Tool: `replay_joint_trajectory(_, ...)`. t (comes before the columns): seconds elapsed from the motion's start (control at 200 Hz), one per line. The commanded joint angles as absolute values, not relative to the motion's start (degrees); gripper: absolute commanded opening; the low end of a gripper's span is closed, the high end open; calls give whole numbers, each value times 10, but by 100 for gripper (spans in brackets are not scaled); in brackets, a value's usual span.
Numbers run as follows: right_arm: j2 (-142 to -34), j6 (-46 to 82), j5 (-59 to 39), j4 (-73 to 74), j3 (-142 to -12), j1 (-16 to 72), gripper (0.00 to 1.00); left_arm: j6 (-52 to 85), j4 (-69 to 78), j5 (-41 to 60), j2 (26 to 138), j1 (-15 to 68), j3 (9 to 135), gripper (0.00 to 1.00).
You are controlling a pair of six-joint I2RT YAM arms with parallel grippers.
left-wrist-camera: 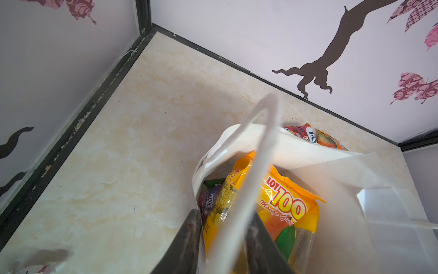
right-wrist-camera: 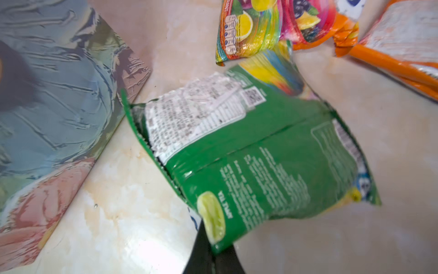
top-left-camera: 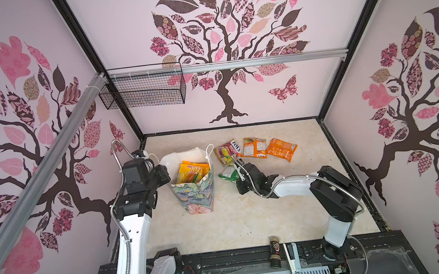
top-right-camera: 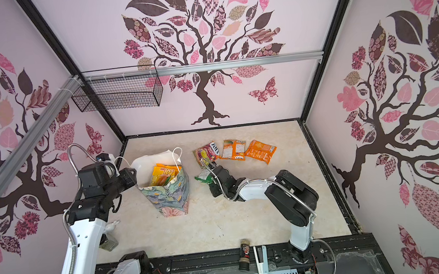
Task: Place the snacks into the paper bag
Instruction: 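Lift the green tea candy bag with the right gripper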
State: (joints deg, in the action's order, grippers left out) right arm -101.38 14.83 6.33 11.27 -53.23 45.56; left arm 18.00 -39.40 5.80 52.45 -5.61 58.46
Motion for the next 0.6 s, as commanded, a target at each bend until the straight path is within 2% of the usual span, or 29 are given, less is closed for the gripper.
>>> replay_joint_trajectory(0.0, -953, 144, 73, 119, -530, 454, 0, 180, -372, 74, 511, -58, 567, 35)
replay_joint_trajectory(0.595, -793, 133, 87, 52, -519, 454, 0, 178, -370, 78, 502, -57, 566, 35)
